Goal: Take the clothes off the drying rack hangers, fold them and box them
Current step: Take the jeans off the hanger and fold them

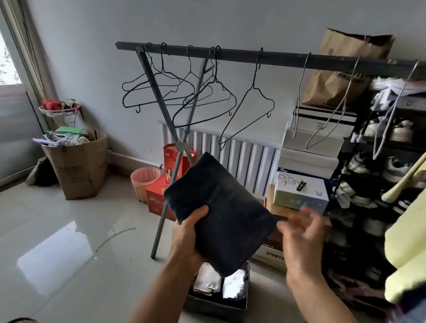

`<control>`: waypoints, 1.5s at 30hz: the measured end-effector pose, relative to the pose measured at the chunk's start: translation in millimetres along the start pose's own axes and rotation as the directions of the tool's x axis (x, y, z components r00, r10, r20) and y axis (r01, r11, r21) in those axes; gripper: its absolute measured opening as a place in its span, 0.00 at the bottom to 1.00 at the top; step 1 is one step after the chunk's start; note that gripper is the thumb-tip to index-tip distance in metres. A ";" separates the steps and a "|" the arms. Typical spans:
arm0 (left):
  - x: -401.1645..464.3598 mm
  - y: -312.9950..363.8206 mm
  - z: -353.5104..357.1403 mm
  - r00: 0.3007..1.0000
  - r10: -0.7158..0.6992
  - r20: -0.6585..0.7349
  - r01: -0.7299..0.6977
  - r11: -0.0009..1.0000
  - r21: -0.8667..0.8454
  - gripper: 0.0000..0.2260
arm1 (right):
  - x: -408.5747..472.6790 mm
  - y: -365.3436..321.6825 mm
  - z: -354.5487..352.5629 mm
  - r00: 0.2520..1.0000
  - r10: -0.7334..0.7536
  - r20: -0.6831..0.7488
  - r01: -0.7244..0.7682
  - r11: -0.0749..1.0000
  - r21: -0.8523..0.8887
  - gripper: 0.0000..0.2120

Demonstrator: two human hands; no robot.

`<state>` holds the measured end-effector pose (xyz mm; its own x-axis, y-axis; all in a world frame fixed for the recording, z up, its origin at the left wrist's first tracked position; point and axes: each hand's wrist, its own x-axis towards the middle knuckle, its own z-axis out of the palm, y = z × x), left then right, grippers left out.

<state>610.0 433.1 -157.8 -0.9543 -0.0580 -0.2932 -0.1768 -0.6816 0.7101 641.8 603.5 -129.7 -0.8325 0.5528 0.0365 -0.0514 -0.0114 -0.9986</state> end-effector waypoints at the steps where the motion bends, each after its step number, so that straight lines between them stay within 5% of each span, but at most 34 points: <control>1: 1.1 1.3 -3.1 0.999 0.033 0.006 -0.033 0.999 0.025 0.29 | -3.0 -6.7 2.7 0.968 -0.249 0.029 0.251 0.963 -0.097 0.22; 3: 0.0 -0.7 -5.9 0.998 0.058 0.040 -0.061 0.995 0.074 0.28 | -12.7 -13.5 19.0 0.768 -0.586 0.257 0.638 0.733 -0.234 0.24; 5: -4.1 -6.1 -7.6 0.993 0.044 0.108 -0.056 0.993 0.105 0.23 | -21.6 -3.6 41.4 0.603 -0.571 0.557 0.797 0.463 -0.389 0.25; 8: -6.9 -7.6 -12.4 0.976 -0.037 0.216 0.004 0.988 0.152 0.20 | -17.9 22.9 59.9 0.622 -0.405 0.671 0.783 0.295 -0.548 0.28; 11: -2.2 2.5 -25.4 0.965 -0.082 0.248 0.044 0.987 0.155 0.22 | 6.3 34.0 56.8 0.816 -0.260 0.516 0.572 0.493 -0.656 0.32; 13: 0.0 11.7 -36.7 0.951 -0.113 0.289 0.069 0.985 0.156 0.18 | 20.3 28.3 54.2 0.886 0.084 0.456 0.215 0.797 -0.564 0.44; 15: 1.6 18.7 -48.9 0.924 -0.173 0.342 0.126 0.980 0.154 0.15 | 25.4 21.8 50.6 0.727 0.410 0.550 -0.229 0.901 -0.368 0.47; 17: 4.4 24.2 -58.9 0.885 -0.248 0.394 0.207 0.968 0.145 0.14 | 21.1 16.9 47.8 0.604 0.494 0.625 -0.400 0.867 -0.299 0.34; 20: 16.0 29.9 -65.3 0.894 -0.263 0.363 0.237 0.965 0.116 0.22 | 17.3 32.0 50.9 0.612 0.437 0.659 -0.473 0.870 -0.137 0.26; 23: 38.7 36.9 -71.5 0.953 -0.258 0.157 0.213 0.943 0.254 0.26 | 16.2 47.8 58.7 0.668 0.396 0.630 -0.454 0.888 -0.076 0.32; 26: 59.3 44.4 -77.4 0.973 -0.219 0.074 0.185 0.929 0.320 0.22 | 19.5 54.8 67.3 0.675 0.383 0.630 -0.446 0.893 -0.065 0.26; 30: 86.0 36.5 -85.6 1.000 -0.017 -0.021 0.024 0.908 0.418 0.13 | 16.2 70.4 79.8 0.616 0.402 0.678 -0.452 0.885 -0.115 0.21; 33: 111.8 22.7 -95.9 0.967 0.252 -0.037 -0.186 0.798 0.573 0.05 | 25.8 96.3 103.6 0.650 0.434 0.623 -0.442 0.883 -0.154 0.17; 35: 137.6 11.3 -108.4 0.952 0.295 -0.077 -0.190 0.772 0.607 0.06 | 41.5 122.7 119.6 0.659 0.470 0.587 -0.499 0.857 -0.126 0.16; 40: 218.1 -28.8 -155.8 0.940 -0.151 -0.308 0.256 0.906 0.338 0.26 | 87.8 203.0 152.4 0.638 0.523 0.565 -0.561 0.819 -0.123 0.21; 45: 285.9 -94.5 -209.0 0.868 -0.408 -0.282 0.464 0.869 0.170 0.32 | 119.5 304.4 162.0 0.636 0.557 0.534 -0.590 0.797 -0.129 0.24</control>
<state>404.3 328.5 -442.6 -0.6886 0.0225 -0.7247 -0.6374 -0.4953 0.5903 437.3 531.2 -423.1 -0.8529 -0.0993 -0.5125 0.5209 -0.2278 -0.8227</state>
